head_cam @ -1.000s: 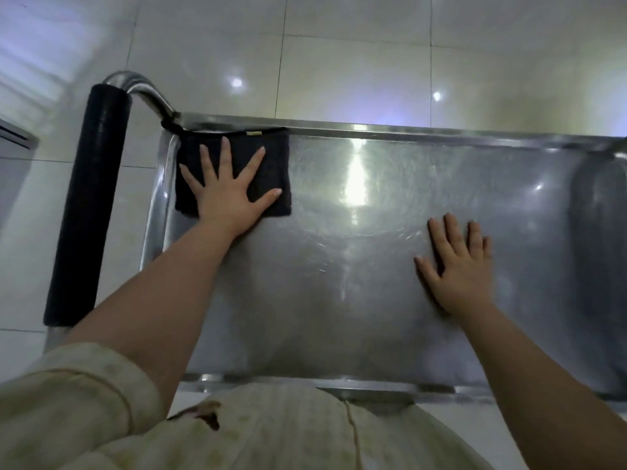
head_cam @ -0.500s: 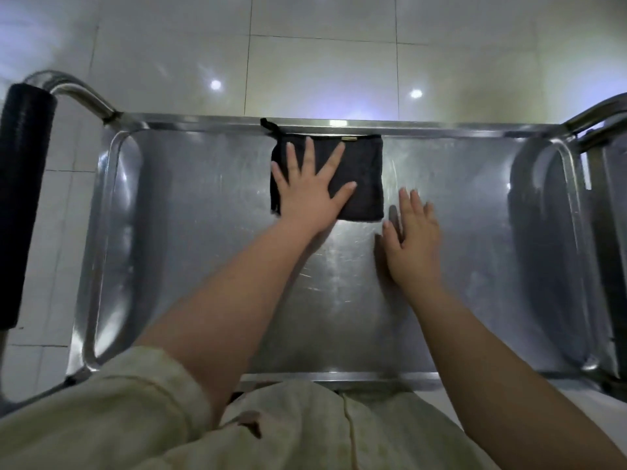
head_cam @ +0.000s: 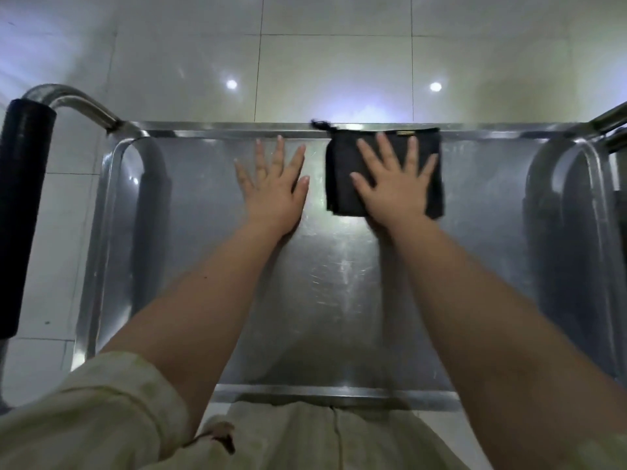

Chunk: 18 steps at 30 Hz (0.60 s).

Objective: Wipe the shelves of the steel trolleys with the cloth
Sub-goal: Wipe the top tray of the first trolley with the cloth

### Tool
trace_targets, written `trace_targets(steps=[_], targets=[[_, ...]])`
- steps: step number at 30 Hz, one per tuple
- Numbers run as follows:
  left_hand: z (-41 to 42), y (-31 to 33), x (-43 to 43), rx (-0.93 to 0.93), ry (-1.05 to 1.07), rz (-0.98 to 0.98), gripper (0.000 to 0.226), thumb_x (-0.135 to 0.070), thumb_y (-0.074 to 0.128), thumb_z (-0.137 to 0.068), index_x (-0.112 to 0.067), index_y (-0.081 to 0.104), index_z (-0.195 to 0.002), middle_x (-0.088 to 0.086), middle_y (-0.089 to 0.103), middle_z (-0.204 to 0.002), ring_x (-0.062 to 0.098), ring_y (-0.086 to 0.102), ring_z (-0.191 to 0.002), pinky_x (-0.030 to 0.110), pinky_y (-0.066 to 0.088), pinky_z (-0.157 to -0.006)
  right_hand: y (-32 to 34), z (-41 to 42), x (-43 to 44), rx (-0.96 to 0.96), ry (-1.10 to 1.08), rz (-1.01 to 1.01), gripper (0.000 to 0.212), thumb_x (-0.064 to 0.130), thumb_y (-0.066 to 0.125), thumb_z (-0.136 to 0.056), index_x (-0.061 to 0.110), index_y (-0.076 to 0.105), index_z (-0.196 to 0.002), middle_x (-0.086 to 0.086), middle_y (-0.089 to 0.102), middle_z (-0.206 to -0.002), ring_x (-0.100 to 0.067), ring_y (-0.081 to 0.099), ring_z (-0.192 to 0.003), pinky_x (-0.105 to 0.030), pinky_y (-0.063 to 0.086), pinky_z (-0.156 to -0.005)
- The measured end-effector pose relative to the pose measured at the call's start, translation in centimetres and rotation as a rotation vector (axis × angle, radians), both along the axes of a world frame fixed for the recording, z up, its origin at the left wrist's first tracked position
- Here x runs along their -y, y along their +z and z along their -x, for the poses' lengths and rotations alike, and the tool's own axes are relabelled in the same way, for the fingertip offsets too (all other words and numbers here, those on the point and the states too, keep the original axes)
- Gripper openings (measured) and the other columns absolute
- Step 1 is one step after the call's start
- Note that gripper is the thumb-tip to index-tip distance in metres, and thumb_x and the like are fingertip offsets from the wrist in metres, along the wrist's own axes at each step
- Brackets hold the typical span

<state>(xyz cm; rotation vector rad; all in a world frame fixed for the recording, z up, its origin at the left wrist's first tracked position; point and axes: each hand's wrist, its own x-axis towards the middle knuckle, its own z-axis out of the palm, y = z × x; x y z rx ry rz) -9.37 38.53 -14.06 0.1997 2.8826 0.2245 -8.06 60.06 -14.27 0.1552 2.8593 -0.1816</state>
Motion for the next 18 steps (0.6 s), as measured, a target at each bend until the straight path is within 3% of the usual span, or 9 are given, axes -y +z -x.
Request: trace_targets(steps=[5, 9, 18], targets=[[-0.4, -0.8, -2.1, 0.034, -0.066, 0.037, 0.060, -0.062, 0.005, -0.096, -0.044, -0.004, -0.153, -0.006, -0.015, -0.163, 0.027, -0.019, -0.148, 0.068, -0.010, -0.110, 0.7, -2.0, -14.5, 0.013, -0.318, -0.036, 0.064, 0.072, 0.017, -0.091, 0.052, 0.003, -0.150, 0.015, -0.001, -0.163, -0.035, -0.006, -0.149, -0.064, -0.006, -0.114], [-0.7, -1.1, -2.0, 0.026, -0.059, 0.042, 0.061, -0.063, -0.001, -0.093, -0.045, -0.008, -0.152, -0.006, -0.015, -0.163, 0.026, -0.016, -0.149, 0.068, -0.009, -0.110, 0.8, -2.9, -14.7, 0.002, -0.451, -0.027, 0.063, 0.067, 0.017, -0.094, 0.046, 0.004, -0.153, 0.013, -0.003, -0.163, -0.037, -0.009, -0.148, -0.066, -0.004, -0.113], [-0.4, -1.8, -1.5, -0.027, -0.039, 0.026, 0.056, -0.054, 0.008, -0.099, -0.043, 0.000, -0.153, -0.006, -0.007, -0.164, 0.026, -0.009, -0.150, 0.067, -0.009, -0.112, 0.1, 0.7, 1.3, -0.022, 0.114, -0.006, 0.065, 0.070, 0.011, -0.090, 0.050, 0.001, -0.151, 0.016, -0.001, -0.163, -0.038, -0.011, -0.148, -0.066, -0.015, -0.110]])
